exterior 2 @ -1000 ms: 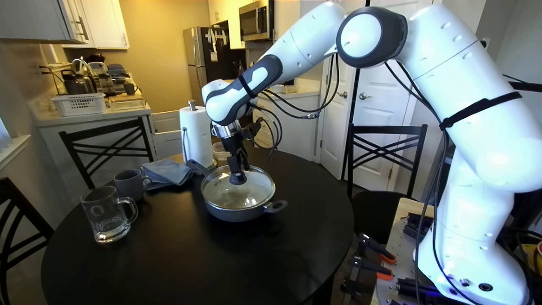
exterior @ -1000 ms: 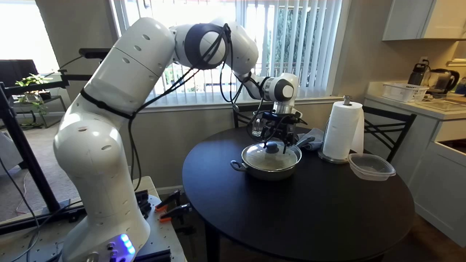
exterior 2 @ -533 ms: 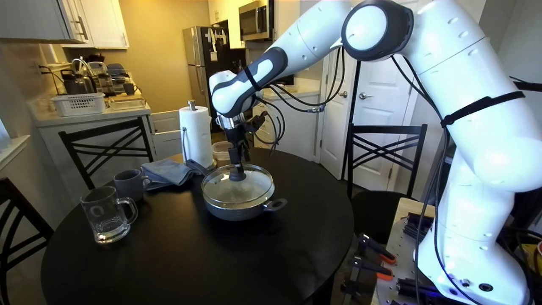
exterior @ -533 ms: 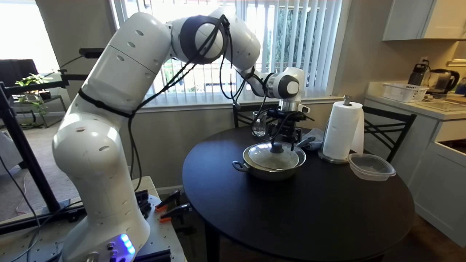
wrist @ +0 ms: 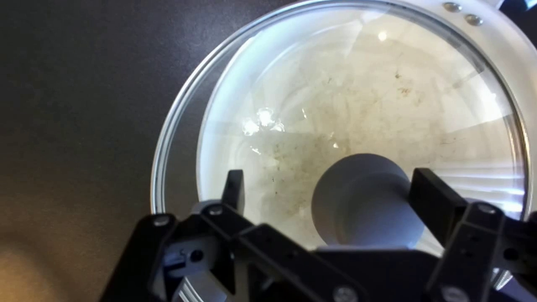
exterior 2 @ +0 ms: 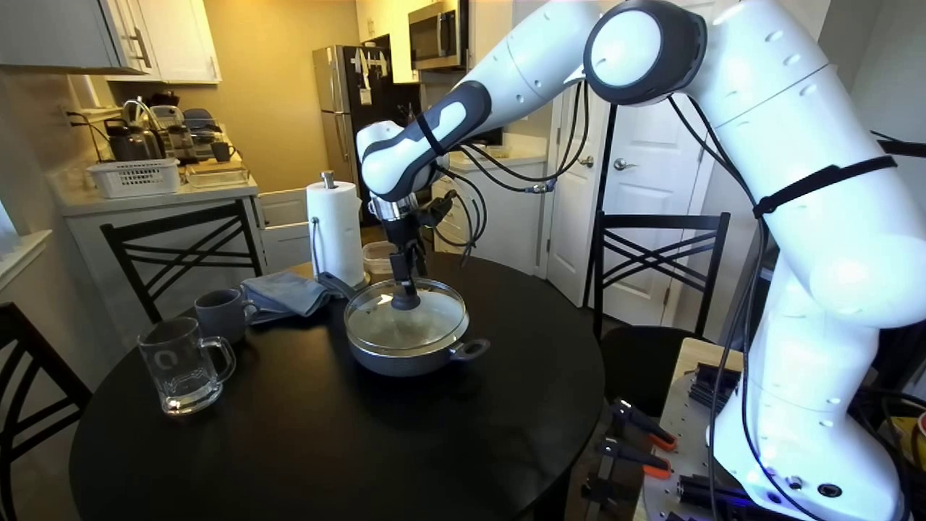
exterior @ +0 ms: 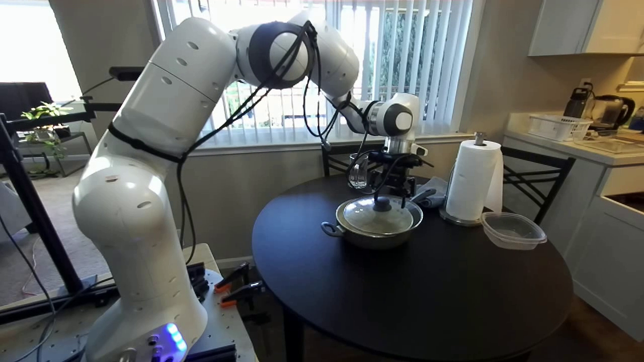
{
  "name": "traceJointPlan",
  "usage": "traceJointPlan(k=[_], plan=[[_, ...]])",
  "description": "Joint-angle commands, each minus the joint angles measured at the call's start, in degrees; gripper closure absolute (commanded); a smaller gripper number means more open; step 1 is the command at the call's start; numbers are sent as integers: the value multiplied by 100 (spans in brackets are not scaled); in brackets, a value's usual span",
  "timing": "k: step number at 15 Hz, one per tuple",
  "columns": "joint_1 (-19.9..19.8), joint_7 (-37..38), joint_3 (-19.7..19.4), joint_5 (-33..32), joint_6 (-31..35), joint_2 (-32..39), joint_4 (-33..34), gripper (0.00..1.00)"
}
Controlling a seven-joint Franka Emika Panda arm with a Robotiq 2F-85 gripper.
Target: Place the lid on the pot
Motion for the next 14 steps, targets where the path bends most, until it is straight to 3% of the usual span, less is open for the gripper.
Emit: traceJointPlan(k=[1, 7, 11, 14], plan=[[-3, 3, 6, -3, -13, 4, 13, 0], [415, -237, 360, -170, -172, -231, 61, 0], [793, 119, 286, -340, -400, -63, 303, 0], [776, 165, 221, -389, -103, 14, 186, 0]])
